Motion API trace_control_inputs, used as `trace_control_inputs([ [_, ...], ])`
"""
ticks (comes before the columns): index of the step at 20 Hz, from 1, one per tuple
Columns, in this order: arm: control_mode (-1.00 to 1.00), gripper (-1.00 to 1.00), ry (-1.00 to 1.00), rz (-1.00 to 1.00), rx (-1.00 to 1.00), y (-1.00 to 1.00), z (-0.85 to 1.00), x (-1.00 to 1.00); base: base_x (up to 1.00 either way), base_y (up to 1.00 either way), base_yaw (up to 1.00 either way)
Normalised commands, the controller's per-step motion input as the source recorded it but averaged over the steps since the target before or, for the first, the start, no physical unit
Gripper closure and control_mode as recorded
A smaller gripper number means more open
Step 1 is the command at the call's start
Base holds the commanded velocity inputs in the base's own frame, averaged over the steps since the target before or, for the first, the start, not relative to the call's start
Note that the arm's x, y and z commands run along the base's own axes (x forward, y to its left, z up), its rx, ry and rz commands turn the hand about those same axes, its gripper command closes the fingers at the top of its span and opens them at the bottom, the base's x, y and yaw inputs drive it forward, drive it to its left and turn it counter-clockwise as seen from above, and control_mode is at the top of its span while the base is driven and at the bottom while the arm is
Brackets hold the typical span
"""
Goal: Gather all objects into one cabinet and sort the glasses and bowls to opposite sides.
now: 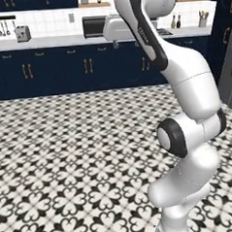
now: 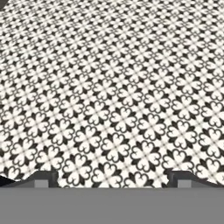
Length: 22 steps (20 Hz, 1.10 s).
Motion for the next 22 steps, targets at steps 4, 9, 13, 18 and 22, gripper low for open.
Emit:
trace_control_inputs([
  [4,1.00,-1.00,0.00,0.00,0.00,0.00,0.00,0.00,0.02,1.00,0.01],
  [9,1.00,-1.00,0.00,0.00,0.00,0.00,0.00,0.00,0.02,1.00,0.00],
  [13,1.00,-1.00,0.00,0.00,0.00,0.00,0.00,0.00,0.00,1.00,-0.04],
  [18,1.00,-1.00,0.00,0.00,0.00,0.00,0.00,0.00,-0.05,1.00,-0.08],
  [22,1.00,-1.00,0.00,0.00,0.00,0.00,0.00,0.00,-0.02,1.00,0.00],
])
